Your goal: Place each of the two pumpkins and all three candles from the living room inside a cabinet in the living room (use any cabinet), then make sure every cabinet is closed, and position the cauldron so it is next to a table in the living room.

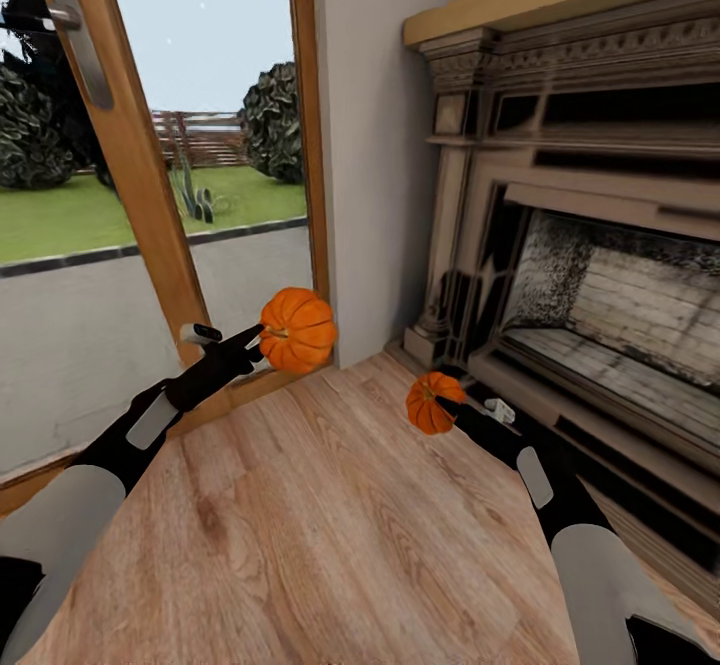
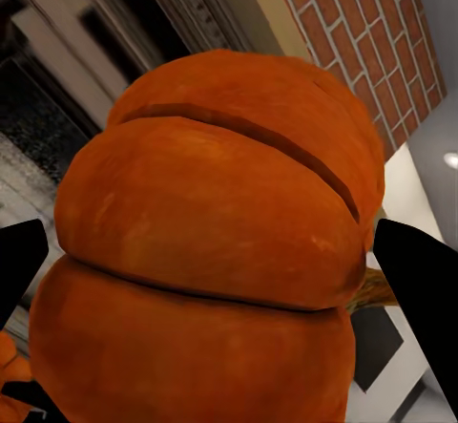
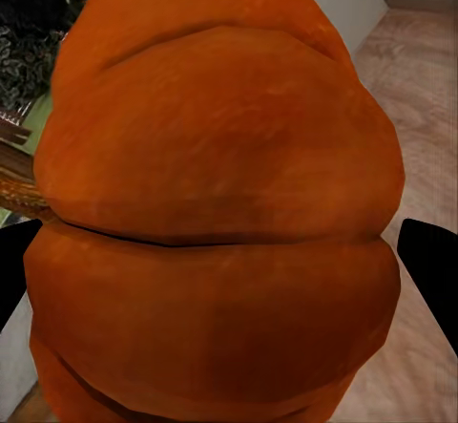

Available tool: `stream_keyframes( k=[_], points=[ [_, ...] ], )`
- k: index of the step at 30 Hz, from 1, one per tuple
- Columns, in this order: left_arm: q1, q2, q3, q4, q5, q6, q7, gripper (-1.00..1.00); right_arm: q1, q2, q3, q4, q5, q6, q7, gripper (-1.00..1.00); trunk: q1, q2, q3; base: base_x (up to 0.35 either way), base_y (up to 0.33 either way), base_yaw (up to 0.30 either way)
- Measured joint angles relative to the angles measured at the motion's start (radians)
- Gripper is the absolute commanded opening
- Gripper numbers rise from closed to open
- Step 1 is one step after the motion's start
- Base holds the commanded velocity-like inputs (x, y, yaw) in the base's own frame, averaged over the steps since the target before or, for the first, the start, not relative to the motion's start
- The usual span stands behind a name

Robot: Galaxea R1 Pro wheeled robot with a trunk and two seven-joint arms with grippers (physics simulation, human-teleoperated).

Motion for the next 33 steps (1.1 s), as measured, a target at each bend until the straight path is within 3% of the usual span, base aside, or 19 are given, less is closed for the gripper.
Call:
stream_keyframes(
  k=[10,22,33],
  points=[
    [0.0,-0.008,0.001,-0.003,-0.011,0.006,0.009,-1.0,0.0,0.0,-0.002,0.009,-0.005,0.001,0.001,-1.0,-0.004,0.002,0.02,0.0,0.0,-0.135],
    [0.0,-0.007,0.0,-0.004,-0.012,0.009,0.01,-1.0,0.0,0.0,-0.001,0.01,-0.003,0.002,0.005,-1.0,-0.01,0.006,0.06,0.0,0.0,-0.259],
    [0.0,-0.008,-0.002,-0.004,-0.013,0.009,0.01,-1.0,0.0,0.001,0.0,0.015,-0.006,0.002,-0.003,-1.0,-0.052,0.083,0.079,0.0,0.0,-0.091]
  ],
)
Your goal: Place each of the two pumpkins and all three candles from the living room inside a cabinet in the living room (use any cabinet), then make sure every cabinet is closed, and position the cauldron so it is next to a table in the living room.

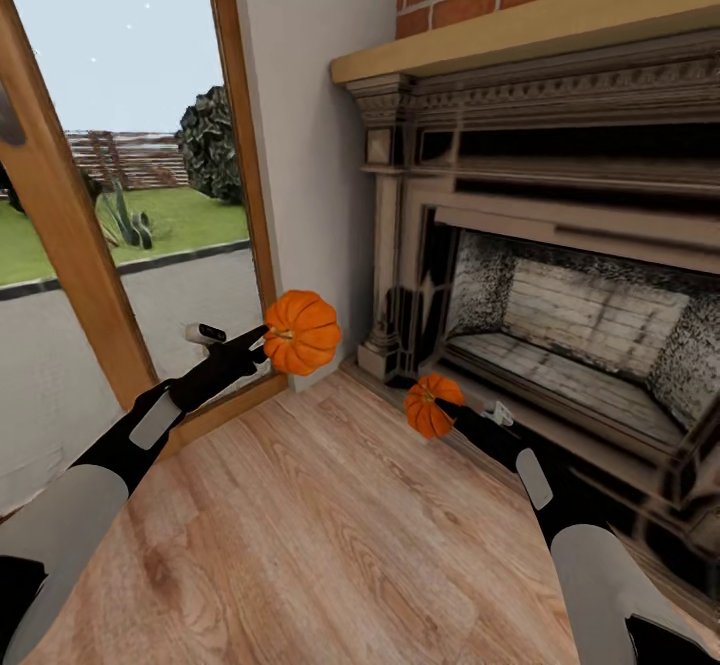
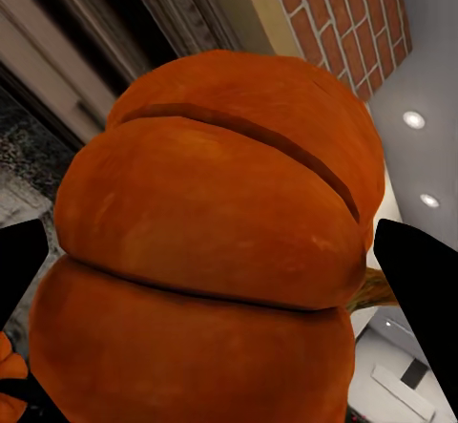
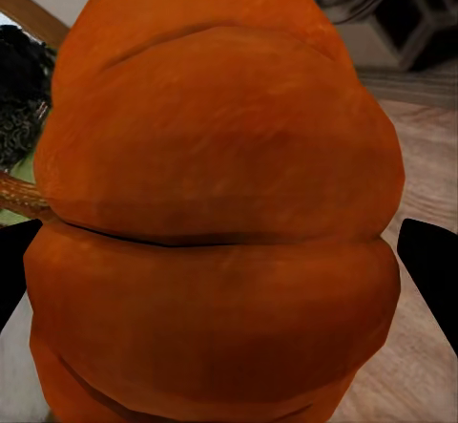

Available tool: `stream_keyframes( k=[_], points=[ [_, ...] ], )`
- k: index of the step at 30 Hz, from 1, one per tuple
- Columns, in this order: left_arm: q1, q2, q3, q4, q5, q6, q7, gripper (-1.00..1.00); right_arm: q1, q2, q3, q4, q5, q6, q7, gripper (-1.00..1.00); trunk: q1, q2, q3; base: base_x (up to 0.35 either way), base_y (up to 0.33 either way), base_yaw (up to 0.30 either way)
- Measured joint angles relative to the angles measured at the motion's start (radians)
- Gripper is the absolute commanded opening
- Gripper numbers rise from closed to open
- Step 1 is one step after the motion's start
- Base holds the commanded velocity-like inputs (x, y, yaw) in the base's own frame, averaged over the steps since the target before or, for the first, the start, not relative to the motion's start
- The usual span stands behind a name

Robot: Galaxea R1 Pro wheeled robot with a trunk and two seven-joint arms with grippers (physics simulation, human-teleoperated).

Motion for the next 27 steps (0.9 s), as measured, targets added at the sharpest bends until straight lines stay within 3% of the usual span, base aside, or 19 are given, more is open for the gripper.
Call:
stream_keyframes(
  k=[27],
  points=[
    [-0.001,0.001,0.001,0.002,0.002,0.002,0.022,-1.0,0.0,-0.001,-0.002,0.013,0.004,-0.001,0.001,-1.0,-0.104,0.189,0.044,0.0,0.0,0.0]
  ],
)
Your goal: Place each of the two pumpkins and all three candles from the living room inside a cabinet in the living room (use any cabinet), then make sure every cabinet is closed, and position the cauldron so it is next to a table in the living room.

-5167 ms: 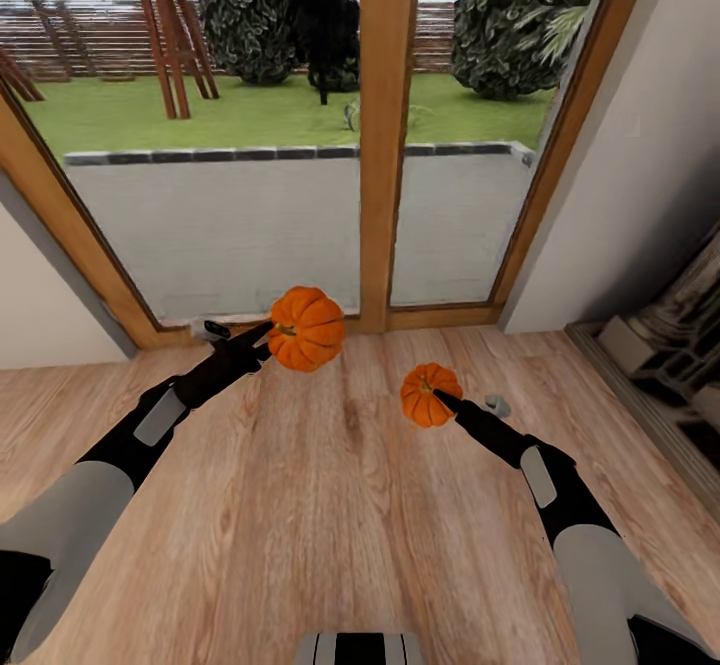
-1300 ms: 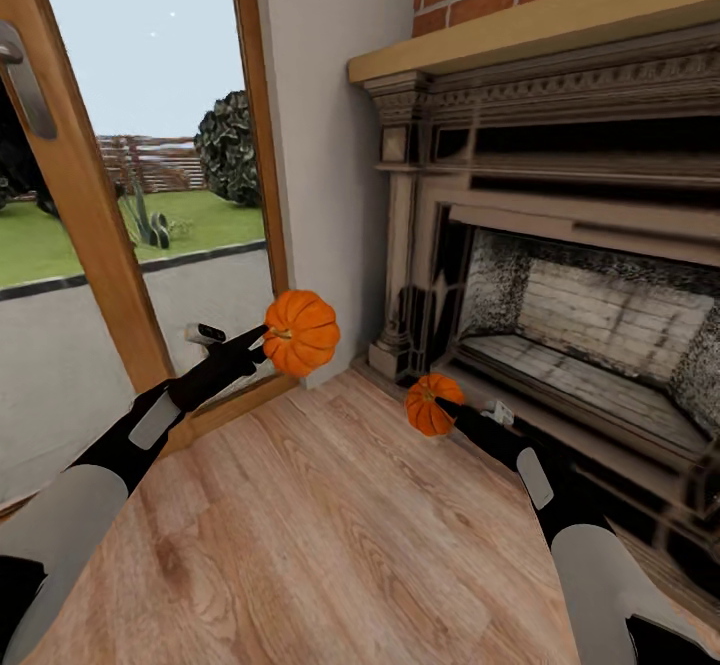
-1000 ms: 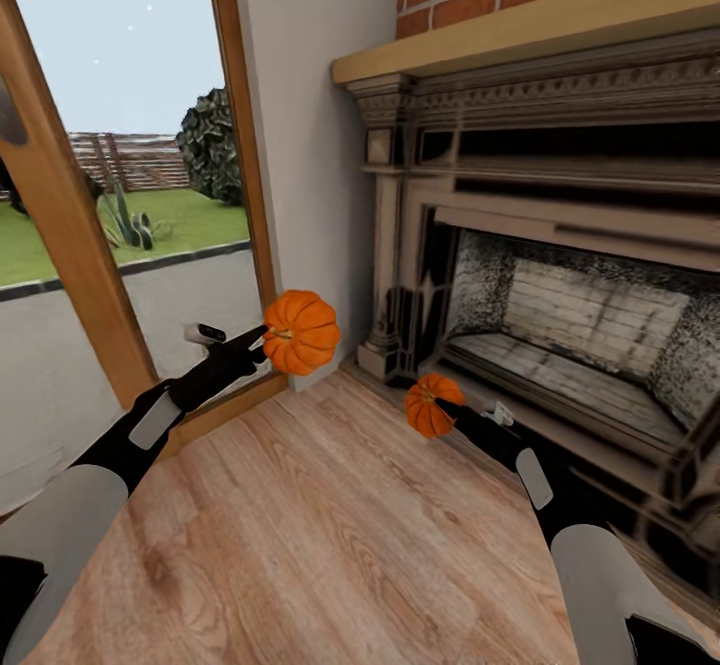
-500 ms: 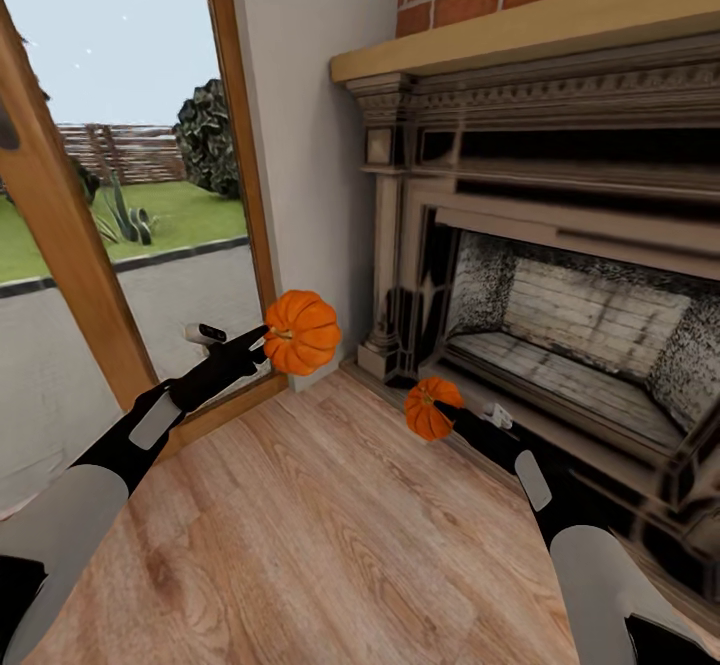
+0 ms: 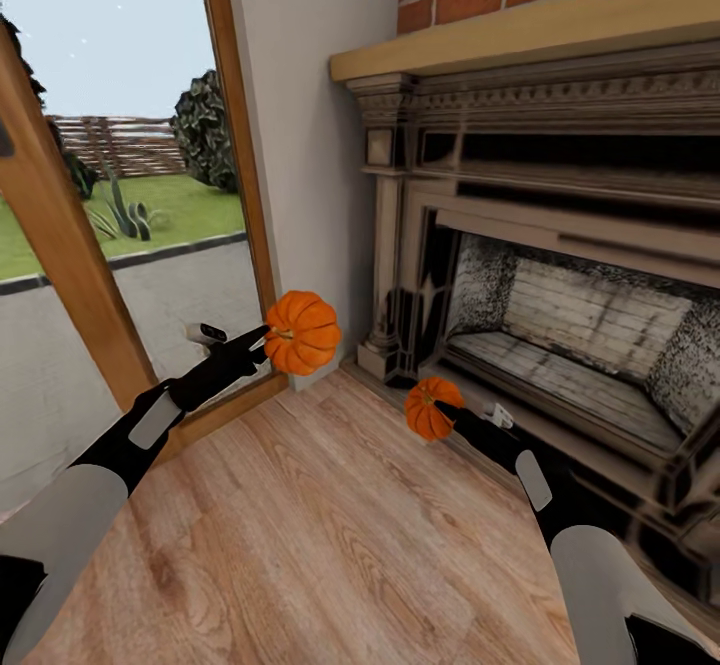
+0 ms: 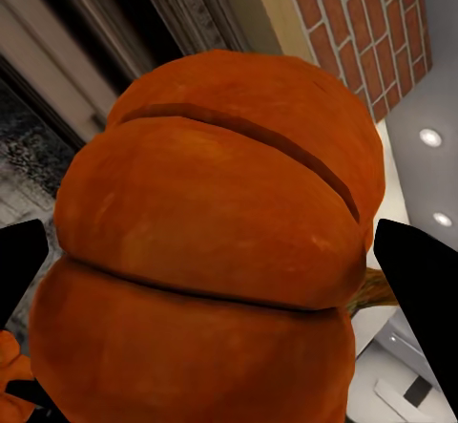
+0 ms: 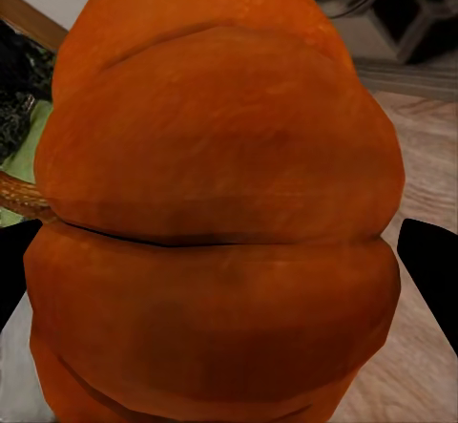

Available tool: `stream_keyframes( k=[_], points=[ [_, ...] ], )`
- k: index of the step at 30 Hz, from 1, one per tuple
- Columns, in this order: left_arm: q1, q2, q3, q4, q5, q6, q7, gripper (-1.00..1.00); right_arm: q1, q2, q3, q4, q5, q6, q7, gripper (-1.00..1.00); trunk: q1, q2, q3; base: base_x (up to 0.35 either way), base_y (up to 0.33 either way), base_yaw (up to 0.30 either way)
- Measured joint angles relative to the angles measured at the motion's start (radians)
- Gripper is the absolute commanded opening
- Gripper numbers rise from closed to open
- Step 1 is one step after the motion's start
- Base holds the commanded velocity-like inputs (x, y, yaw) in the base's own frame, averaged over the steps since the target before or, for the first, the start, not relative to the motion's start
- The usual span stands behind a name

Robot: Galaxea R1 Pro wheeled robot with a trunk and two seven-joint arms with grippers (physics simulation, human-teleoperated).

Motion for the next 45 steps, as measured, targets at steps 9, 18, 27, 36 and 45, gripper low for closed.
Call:
stream_keyframes(
  k=[9,18,27,36,45],
  points=[
    [0.001,0.003,0.001,-0.002,0.002,-0.007,-0.004,-1.0,0.0,0.001,0.009,-0.017,0.006,0.0,0.0,-1.0,-0.023,0.042,0.018,0.0,0.0,-0.015],
    [0.0,0.004,-0.001,-0.001,0.004,-0.013,-0.008,-1.0,0.001,0.002,0.009,-0.011,0.003,0.0,-0.001,-1.0,-0.023,0.042,0.026,0.0,0.0,-0.232],
    [0.001,0.002,-0.001,0.0,0.0,-0.013,0.001,-1.0,0.0,0.002,0.008,-0.006,0.005,-0.001,0.0,-1.0,-0.023,0.042,0.035,0.0,0.0,-0.251],
    [0.001,0.004,0.0,0.0,0.002,-0.014,0.0,-1.0,0.001,0.0,0.008,-0.004,0.005,0.0,0.0,-1.0,-0.023,0.042,0.045,0.0,0.0,-0.244],
    [0.001,0.004,-0.024,0.052,-0.007,-0.006,0.014,-1.0,0.011,-0.032,0.006,0.001,0.009,0.026,0.006,-1.0,-0.023,0.042,0.054,0.0,0.0,-0.24]
  ],
)
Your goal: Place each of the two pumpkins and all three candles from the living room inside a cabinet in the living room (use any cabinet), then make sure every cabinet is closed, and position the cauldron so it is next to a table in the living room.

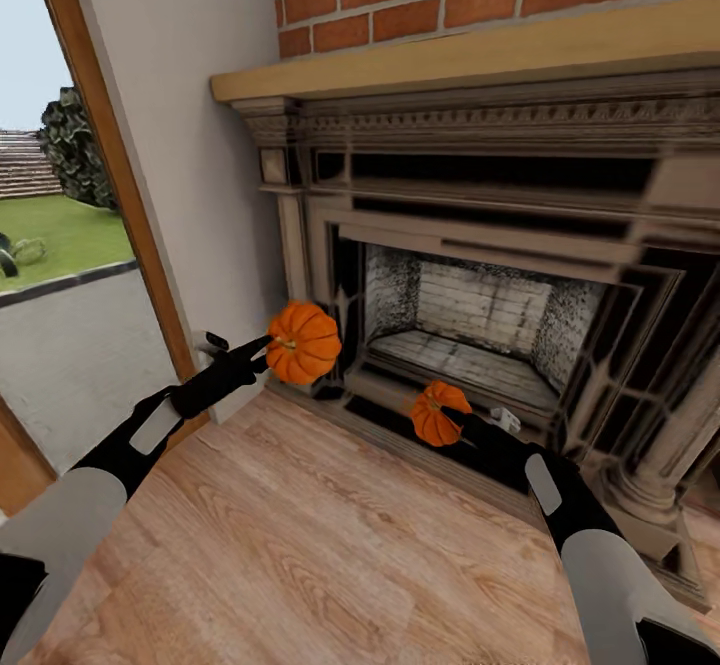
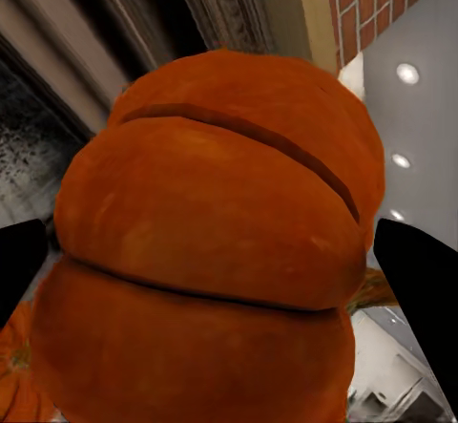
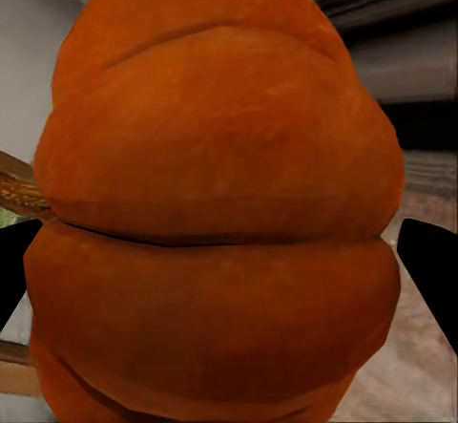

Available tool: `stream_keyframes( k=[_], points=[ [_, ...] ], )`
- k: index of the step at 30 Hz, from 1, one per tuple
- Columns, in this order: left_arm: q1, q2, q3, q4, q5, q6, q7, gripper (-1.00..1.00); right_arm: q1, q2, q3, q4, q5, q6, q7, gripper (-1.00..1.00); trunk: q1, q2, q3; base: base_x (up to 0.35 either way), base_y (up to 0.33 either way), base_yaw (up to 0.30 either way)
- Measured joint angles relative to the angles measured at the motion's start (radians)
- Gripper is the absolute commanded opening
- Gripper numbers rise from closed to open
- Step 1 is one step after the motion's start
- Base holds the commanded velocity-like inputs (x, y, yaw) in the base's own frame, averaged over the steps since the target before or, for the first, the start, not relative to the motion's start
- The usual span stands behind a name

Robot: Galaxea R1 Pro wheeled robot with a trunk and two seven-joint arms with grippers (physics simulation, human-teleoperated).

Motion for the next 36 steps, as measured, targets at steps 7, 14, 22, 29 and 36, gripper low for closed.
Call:
stream_keyframes(
  k=[7,14,22,29,36],
  points=[
    [0.002,0.038,-0.283,0.233,-0.032,-0.02,-0.02,-1.0,0.088,-0.046,0.001,0.005,0.005,0.011,0.049,-1.0,0.0,0.0,0.008,0.0,0.0,-0.235],
    [0.004,0.019,-0.392,0.276,-0.026,-0.025,-0.08,-1.0,0.145,-0.175,0.004,0.163,0.031,0.003,0.15,-1.0,0.0,0.0,0.016,0.0,0.0,-0.234],
    [0.008,0.015,-0.401,0.35,-0.022,-0.026,-0.079,-1.0,0.151,-0.201,0.003,0.22,0.009,0.011,0.207,-1.0,0.0,0.0,0.025,0.0,0.0,-0.234],
    [0.008,0.0,-0.406,0.352,-0.026,-0.026,-0.078,-1.0,0.151,-0.199,0.003,0.228,0.008,0.007,0.208,-1.0,0.0,0.0,0.033,0.0,0.0,-0.234],
    [0.008,0.0,-0.407,0.352,-0.025,-0.026,-0.078,-1.0,0.151,-0.2,0.003,0.23,0.009,0.005,0.208,-1.0,0.0,0.0,0.041,0.0,0.0,-0.234]
  ],
)
